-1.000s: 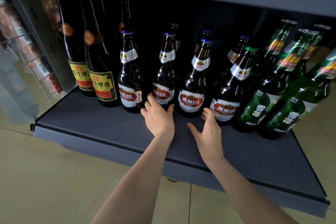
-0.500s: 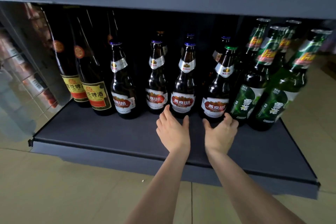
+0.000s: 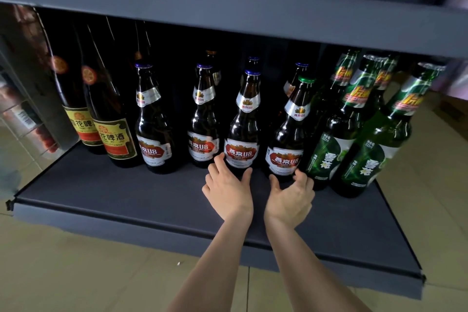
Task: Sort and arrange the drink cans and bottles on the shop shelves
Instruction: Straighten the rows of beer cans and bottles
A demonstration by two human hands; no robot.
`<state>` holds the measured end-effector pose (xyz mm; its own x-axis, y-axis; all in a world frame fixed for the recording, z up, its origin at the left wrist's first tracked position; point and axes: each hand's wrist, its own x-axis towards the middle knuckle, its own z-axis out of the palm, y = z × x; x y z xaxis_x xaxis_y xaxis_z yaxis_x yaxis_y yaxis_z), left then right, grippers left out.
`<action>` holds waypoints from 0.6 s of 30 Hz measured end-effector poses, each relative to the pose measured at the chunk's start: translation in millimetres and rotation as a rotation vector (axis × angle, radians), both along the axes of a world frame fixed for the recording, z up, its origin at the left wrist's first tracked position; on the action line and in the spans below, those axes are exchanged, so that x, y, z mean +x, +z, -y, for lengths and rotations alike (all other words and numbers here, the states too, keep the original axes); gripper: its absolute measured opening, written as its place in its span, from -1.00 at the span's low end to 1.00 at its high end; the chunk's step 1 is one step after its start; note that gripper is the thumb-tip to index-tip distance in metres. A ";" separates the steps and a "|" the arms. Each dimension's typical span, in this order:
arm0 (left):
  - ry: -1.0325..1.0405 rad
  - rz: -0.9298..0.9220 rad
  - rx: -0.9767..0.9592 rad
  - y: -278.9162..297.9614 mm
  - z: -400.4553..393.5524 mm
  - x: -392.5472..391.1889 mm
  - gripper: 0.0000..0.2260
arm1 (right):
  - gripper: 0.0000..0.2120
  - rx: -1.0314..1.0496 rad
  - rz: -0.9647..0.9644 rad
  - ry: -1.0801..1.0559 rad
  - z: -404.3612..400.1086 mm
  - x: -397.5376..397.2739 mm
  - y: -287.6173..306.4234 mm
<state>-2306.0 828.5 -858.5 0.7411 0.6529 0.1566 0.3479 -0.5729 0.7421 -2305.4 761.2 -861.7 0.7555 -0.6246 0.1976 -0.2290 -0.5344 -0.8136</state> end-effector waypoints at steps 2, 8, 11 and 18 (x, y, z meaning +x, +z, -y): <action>0.000 -0.005 0.001 1.4 0.0 -0.6 -0.48 | -0.53 -0.001 -0.010 0.006 1.1 -0.2 0.1; -0.021 -0.002 -0.003 1.2 -2.0 -1.5 -0.49 | -0.52 -0.003 -0.074 0.050 1.2 -0.6 4.7; -0.107 0.014 -0.110 3.5 -9.9 -3.9 -0.48 | -0.52 0.048 -0.116 0.068 3.0 -2.6 10.4; -0.286 -0.274 -0.032 50.8 -58.9 -30.7 -0.42 | -0.58 0.180 -0.023 0.278 21.2 -19.3 9.8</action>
<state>-2336.7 887.4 -807.7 0.9053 0.4154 -0.0892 0.3652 -0.6535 0.6630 -2324.7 739.9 -852.0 0.9048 -0.4174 0.0842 -0.1136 -0.4273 -0.8969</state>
